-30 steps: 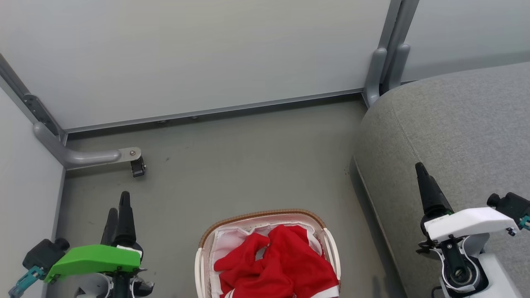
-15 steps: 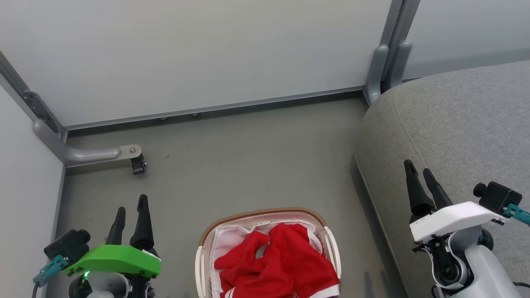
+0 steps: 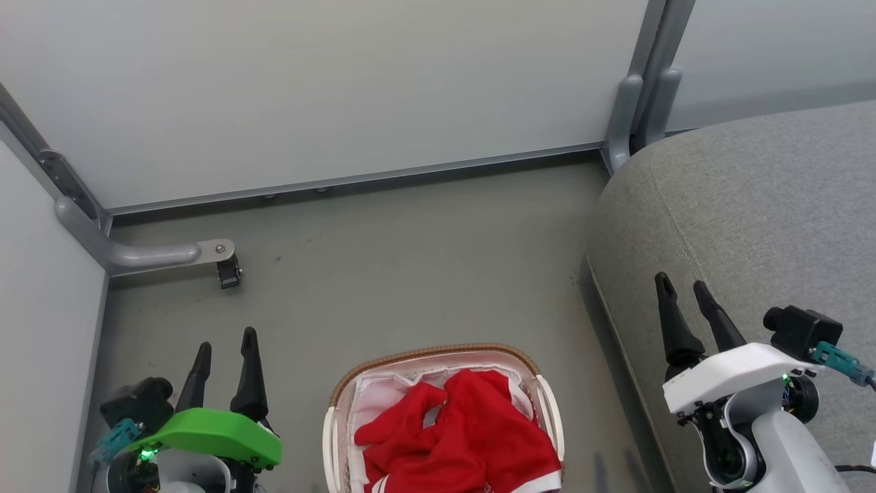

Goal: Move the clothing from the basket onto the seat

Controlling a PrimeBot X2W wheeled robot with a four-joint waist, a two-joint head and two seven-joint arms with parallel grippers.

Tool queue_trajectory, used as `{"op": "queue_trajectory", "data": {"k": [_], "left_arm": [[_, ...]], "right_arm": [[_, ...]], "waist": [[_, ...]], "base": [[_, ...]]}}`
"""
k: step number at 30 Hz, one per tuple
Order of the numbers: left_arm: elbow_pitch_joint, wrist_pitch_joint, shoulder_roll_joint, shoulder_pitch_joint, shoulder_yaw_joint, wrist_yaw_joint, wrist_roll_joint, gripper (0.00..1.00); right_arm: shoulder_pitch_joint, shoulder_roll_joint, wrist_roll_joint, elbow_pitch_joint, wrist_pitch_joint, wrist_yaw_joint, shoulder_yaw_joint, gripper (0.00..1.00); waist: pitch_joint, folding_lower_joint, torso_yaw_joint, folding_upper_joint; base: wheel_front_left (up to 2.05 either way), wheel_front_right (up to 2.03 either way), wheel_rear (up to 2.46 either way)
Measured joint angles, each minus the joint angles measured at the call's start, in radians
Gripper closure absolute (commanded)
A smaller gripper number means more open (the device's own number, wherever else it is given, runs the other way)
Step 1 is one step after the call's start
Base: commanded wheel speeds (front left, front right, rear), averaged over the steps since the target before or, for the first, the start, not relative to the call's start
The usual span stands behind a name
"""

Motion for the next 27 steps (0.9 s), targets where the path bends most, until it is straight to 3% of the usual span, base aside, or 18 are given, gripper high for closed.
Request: {"op": "queue_trajectory", "data": {"k": [27], "left_arm": [[-0.041,-0.063,-0.003,0.031,-0.013,0.028,0.246,0.00]], "right_arm": [[0.019,0.010,-0.238,0.003,-0.063,0.000,0.021,0.00]], "waist": [[0.003,0.0000,-0.001,0.0000]], "base": [[0.00,0.00,0.00]]}}
